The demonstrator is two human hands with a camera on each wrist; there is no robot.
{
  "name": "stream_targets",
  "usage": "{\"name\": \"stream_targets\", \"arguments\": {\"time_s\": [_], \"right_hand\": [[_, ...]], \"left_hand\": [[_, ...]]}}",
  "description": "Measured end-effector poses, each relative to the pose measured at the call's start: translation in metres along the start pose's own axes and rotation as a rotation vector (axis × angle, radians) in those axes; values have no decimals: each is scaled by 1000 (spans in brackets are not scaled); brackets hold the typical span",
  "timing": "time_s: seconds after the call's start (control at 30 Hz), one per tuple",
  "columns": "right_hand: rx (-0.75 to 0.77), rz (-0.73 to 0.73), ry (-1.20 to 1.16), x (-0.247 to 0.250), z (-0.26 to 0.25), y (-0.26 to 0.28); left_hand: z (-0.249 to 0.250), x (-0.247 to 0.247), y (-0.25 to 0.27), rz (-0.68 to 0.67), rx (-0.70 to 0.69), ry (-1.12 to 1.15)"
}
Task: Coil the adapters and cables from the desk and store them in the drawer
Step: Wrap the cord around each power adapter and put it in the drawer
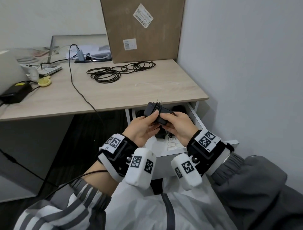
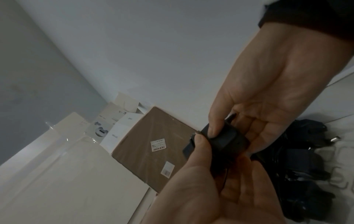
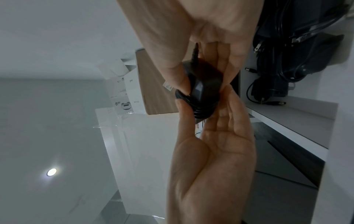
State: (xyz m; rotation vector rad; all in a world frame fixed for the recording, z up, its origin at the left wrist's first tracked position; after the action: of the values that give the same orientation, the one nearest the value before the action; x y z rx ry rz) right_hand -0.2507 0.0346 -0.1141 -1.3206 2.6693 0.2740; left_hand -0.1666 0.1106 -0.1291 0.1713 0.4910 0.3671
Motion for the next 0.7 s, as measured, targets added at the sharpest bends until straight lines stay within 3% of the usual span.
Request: {"name": "stream_targets", "arguments": {"time_s": [0.17,0.37,0.7], "right_hand": [[-71,-21,132,5,4,-5],[-43,34,84,7,7,-5],[-36,56,175,14,12,-10]], "left_hand": [[4,0,-4,-4,-7,107],[9,-6,-8,-40,-57,156],[2,2,-13,60,59,104]]}}
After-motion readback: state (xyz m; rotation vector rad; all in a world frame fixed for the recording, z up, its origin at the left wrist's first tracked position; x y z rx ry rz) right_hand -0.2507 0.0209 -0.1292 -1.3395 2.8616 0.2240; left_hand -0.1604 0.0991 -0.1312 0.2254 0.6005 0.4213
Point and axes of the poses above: each hand's wrist, its own y-axis away from the middle knuckle, its own x-axis out of the back of the hand, z = x × y, the point moved 9 cm from there along -y, towards the middle knuckle, and after that the axes turned 10 degrees about -z, right-handed, at the moved point
